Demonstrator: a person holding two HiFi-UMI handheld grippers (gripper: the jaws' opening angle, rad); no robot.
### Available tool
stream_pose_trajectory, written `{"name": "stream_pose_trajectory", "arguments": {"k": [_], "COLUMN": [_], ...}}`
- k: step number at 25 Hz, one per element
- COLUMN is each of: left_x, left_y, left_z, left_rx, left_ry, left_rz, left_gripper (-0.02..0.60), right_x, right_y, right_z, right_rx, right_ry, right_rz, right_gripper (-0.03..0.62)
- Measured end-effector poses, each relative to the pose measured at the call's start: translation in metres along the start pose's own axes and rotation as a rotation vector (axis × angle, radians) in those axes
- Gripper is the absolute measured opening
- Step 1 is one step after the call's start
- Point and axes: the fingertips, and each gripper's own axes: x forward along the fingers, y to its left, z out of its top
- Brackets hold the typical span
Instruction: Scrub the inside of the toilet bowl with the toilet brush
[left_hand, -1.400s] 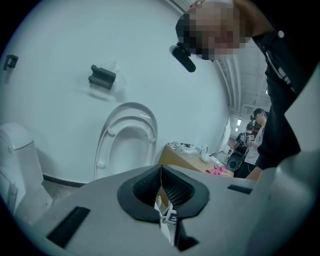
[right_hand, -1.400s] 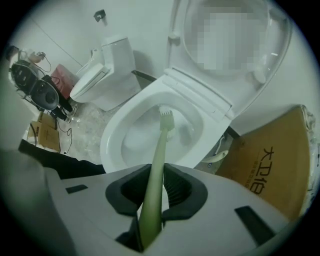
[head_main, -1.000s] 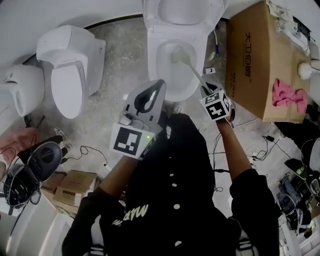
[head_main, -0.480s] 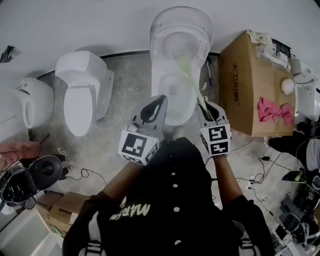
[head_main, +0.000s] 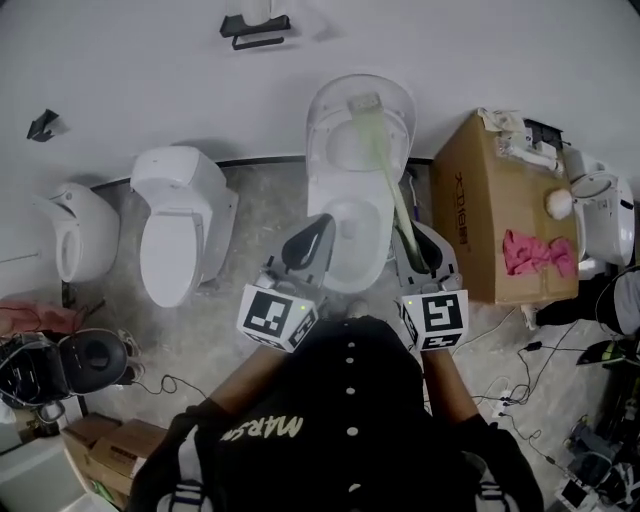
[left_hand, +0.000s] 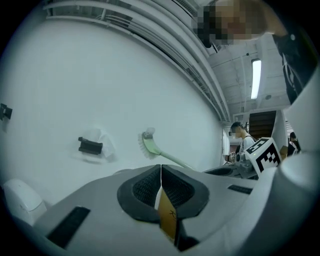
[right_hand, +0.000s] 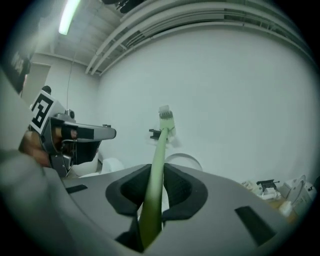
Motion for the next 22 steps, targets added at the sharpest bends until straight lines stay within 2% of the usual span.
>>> {"name": "stream_pose_trajectory", "arguments": {"k": [6, 13, 18, 22], "left_x": [-0.007, -0.008, -0.011, -0.014], "left_y": [-0.016, -0.002, 0.0, -0.005], "left_z": [0.019, 0.04, 0.043, 0.044], "left_rx": [0.033, 0.064, 0.085, 0.098], "left_ry": [-0.052, -0.091, -0.101, -0.095], "left_rz": [-0.003, 0.031, 0.057, 0.054], "left_gripper": [0.029, 0.029, 0.029, 0.029], "right_x": [-0.025, -0.035, -0.043, -0.045], "right_y": [-0.014, -0.022, -0.026, -0.025], "right_z": [0.03, 0.07, 0.08, 0.081], "right_rx": [-0.019, -0.076, -0.052, -0.042], "right_ry": [-0.118, -0.286, -0.348, -0.374], "right_rz": [-0.051, -0.112, -0.109, -0.066], "right_gripper": [0.087, 0.087, 0.087, 0.087]}}
